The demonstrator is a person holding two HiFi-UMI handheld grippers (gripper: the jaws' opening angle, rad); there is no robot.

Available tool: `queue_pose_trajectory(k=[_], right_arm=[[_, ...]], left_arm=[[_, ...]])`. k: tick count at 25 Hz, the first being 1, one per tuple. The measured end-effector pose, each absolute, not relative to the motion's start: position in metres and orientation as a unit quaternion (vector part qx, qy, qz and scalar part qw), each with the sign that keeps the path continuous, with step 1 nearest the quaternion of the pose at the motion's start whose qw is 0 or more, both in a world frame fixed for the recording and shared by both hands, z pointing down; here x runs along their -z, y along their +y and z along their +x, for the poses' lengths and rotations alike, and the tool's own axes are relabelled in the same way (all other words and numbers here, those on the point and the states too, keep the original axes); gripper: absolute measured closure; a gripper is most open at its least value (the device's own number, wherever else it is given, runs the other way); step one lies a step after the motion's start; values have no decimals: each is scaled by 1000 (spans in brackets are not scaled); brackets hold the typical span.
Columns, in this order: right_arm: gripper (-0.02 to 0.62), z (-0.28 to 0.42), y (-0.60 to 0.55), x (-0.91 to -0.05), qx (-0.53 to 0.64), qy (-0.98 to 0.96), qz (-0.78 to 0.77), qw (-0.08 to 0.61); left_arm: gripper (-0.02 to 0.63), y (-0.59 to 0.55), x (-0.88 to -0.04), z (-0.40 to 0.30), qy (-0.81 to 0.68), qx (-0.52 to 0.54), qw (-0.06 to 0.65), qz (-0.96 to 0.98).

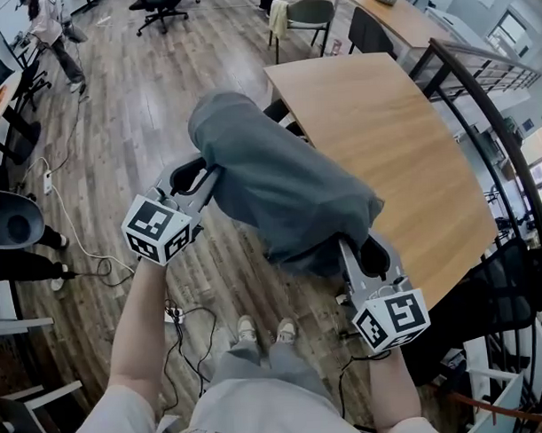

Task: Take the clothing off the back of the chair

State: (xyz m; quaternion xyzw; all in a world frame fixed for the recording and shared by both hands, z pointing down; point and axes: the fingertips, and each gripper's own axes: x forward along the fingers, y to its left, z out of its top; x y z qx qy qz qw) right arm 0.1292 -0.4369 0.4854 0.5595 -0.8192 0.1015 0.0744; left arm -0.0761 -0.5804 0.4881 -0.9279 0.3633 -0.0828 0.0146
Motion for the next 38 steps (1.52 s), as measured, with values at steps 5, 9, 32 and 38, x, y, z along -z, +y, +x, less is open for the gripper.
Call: queue_pose_trajectory(k=[5,9,32,38], right_arm=[[525,133,-434,-475,-95,-817,564,74],[528,139,-427,-455,-76,-816,570,60],[529,114,-421,-285,59,-815,574,-55],[529,73,-418,-237,94,-841,524,-94]], left_arm=[[563,-577,-482,-74,377,88,13,-922],[565,-567,-468,-78,393,78,19,-916],[568,-473,-251,-143,517,-47,185,-834],[568,-424,-181,-190,564,-72,236,-788]])
